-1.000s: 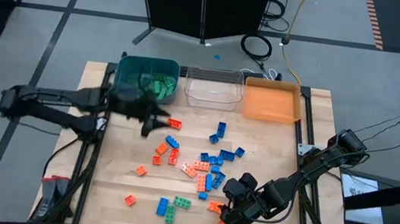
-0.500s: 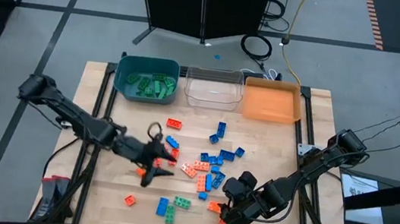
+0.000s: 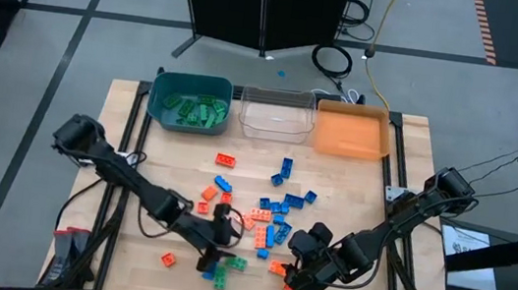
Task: Sort blocks
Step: Put the green game piece into the blue bin
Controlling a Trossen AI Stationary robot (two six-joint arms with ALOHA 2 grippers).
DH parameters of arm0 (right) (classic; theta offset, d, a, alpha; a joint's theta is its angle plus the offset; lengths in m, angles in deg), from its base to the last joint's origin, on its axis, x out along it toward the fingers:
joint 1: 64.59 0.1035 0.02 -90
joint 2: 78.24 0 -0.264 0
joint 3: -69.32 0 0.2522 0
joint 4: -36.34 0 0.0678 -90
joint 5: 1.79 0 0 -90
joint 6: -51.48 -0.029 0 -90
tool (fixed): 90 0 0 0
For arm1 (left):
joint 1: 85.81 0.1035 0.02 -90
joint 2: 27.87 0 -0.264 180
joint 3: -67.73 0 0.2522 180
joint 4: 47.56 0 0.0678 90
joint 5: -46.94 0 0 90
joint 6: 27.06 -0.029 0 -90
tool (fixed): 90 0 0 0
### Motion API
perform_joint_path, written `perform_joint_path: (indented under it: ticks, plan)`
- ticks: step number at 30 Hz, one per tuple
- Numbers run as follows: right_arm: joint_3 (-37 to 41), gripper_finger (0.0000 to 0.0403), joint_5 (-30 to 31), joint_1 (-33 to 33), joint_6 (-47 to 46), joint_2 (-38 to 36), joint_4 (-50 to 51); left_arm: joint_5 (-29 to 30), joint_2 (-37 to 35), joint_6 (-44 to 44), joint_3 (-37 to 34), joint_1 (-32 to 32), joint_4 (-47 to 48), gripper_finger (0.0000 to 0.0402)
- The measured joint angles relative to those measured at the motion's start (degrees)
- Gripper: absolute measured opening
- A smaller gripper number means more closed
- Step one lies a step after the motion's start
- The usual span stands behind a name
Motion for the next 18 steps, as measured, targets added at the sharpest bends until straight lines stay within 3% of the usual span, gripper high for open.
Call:
perform_joint_path:
  ticks: [18]
  plan:
    - [0.0, 0.0336, 0.0, 0.0, 0.2, 0.0, -0.3, -5.0, 13.3, -3.0, 3.5, -0.4, 0.9, 0.0244]
